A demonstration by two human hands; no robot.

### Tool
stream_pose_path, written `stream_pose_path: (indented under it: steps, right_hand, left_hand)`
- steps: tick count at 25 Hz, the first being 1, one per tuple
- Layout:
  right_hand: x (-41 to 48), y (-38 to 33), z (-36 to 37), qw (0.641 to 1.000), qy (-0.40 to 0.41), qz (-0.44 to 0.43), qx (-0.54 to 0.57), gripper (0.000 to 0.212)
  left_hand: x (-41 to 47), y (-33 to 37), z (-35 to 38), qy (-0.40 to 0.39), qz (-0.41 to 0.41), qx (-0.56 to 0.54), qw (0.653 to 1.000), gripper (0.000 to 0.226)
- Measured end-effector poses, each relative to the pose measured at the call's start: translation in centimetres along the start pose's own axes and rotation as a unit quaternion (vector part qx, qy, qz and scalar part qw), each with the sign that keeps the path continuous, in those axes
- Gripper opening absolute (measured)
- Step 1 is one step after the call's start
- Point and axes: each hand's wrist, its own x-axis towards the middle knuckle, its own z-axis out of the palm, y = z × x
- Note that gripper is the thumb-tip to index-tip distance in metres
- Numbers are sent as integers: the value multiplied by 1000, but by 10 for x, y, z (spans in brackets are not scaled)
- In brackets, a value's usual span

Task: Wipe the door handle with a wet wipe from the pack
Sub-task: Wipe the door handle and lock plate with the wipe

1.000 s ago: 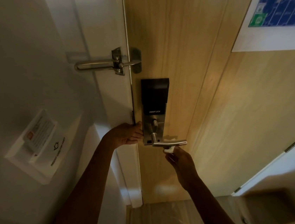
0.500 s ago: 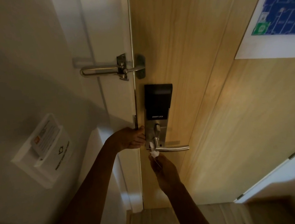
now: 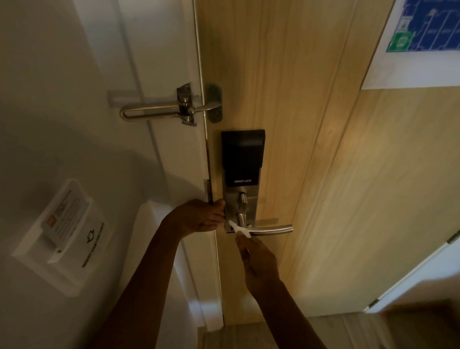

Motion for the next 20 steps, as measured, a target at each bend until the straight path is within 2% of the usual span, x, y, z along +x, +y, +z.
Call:
stream_pose_path:
  steps: [5, 10, 14, 20]
  right_hand:
    - [3, 0, 14, 994, 111, 4, 10, 14]
    - [7, -2, 25, 983, 181, 23, 11, 24]
    - [9, -8, 18, 980, 191, 45, 18, 24]
    - [18, -35, -22, 976, 215, 22, 36, 38]
  left_hand:
    - [1, -3, -3, -15, 3, -9, 1000, 54]
    - [2, -5, -2, -9, 19, 2, 1000, 56]
    - [2, -7, -3, -5, 17, -8, 1000, 57]
    - [3, -6, -3, -4, 14, -12, 1000, 51]
